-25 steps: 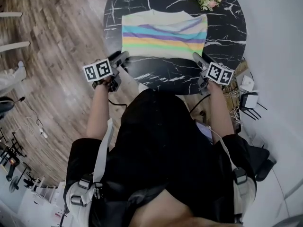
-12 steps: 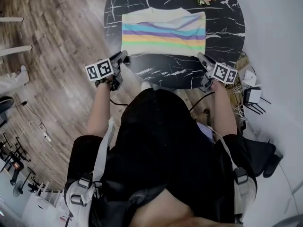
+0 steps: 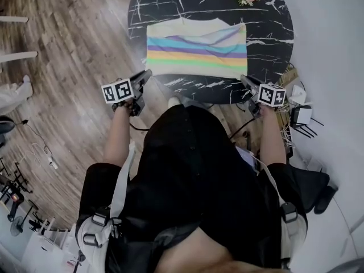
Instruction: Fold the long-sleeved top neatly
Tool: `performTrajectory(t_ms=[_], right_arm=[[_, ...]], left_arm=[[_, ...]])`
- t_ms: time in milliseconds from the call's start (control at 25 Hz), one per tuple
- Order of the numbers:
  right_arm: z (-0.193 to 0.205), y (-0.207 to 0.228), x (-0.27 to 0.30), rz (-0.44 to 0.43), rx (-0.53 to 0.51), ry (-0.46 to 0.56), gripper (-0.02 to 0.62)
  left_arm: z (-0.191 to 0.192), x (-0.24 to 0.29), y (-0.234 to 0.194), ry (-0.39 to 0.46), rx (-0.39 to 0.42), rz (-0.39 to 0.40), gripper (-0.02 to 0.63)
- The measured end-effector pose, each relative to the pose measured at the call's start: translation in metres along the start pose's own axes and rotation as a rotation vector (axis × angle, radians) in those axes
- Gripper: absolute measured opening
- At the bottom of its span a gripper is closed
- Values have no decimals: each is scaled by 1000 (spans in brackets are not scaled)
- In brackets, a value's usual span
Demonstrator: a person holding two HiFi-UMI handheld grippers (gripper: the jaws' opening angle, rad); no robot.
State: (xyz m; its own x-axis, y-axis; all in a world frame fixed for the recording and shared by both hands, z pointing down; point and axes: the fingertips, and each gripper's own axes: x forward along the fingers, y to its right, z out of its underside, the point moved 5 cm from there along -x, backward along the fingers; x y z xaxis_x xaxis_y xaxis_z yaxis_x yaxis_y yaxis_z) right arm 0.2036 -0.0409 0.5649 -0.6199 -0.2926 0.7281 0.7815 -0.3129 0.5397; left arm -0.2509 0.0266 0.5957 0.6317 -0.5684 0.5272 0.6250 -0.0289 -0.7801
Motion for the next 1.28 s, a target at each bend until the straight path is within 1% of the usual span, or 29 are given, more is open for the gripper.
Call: performTrajectory(t_ms=[120, 200, 320, 400, 480, 600, 720, 880, 1040, 1200, 1280], right_arm=[[3, -7, 0, 4, -71, -45, 52], [-1, -12, -1, 26, -126, -46, 94], [-12, -18, -4, 67, -205, -41, 118], [-22, -21, -7, 90, -258, -46, 142], [-33, -24, -11, 110, -304, -50, 166], [-54, -32, -16, 126, -352, -20, 170], [-76, -56, -6, 85, -386, 21, 170], [-97, -102, 25, -3, -474, 26, 170], [-111, -142, 59, -90, -564, -10, 170], [-123, -174, 91, -144, -662, -58, 170], [-130, -192, 109, -173, -717, -82, 170]], left_arm=[[2, -3, 0, -2, 16, -2, 48], [1, -4, 2, 0, 46, -12, 51], [3, -2, 3, 18, 72, -37, 59], [5, -2, 2, 35, 72, -62, 89], [7, -1, 1, 44, 60, -71, 131], [9, -1, 1, 51, 46, -83, 161], [10, -1, 1, 62, 33, -95, 161], [12, 2, 2, 62, 14, -95, 161], [17, 3, 4, 64, -6, -93, 161], [22, 0, 4, 98, -67, -67, 161], [26, -2, 4, 109, -82, -71, 161]])
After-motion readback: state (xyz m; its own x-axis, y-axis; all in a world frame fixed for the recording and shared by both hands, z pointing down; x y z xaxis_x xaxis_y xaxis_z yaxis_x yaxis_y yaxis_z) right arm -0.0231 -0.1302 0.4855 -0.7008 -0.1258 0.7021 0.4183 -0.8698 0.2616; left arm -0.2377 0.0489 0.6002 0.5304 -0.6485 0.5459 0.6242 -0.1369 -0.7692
